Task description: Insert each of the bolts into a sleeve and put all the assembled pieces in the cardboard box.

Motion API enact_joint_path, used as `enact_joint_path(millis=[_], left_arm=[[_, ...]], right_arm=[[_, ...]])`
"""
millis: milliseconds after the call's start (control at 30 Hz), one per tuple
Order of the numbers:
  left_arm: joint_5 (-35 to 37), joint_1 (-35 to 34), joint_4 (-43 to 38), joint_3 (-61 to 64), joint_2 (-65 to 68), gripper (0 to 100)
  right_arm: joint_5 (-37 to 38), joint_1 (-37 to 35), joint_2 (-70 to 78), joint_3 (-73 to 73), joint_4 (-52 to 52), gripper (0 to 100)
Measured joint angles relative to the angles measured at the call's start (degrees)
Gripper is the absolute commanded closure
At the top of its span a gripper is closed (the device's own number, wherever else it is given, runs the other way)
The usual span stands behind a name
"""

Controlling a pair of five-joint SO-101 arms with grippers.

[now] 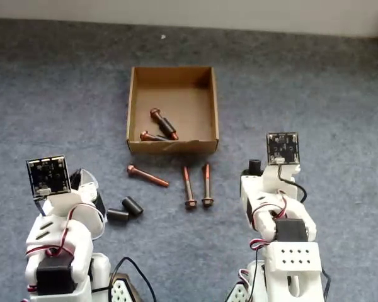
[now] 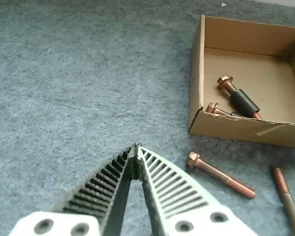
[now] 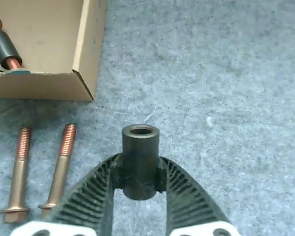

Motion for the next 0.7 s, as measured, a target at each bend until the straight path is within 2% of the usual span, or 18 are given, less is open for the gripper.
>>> enact_joint_path(millis=[167, 400, 533, 700], left_arm=[[2.7, 3.3, 0.0, -0.4, 0.0, 99], [5.8, 7.1, 0.1, -6.9, 1.0, 99], [6.2, 9.0, 0.1, -12.7, 9.8, 99], [10.3, 12.4, 3.4, -21.9, 26.7, 99]], right_arm=[[0.0, 0.0, 0.0, 1.1, 0.0, 99.3], [0.0, 0.0, 0.0, 1.1, 0.0, 99.3], [0.0, 0.0, 0.0, 1.1, 0.0, 99.3], [0.0, 0.0, 0.0, 1.1, 0.0, 99.3]])
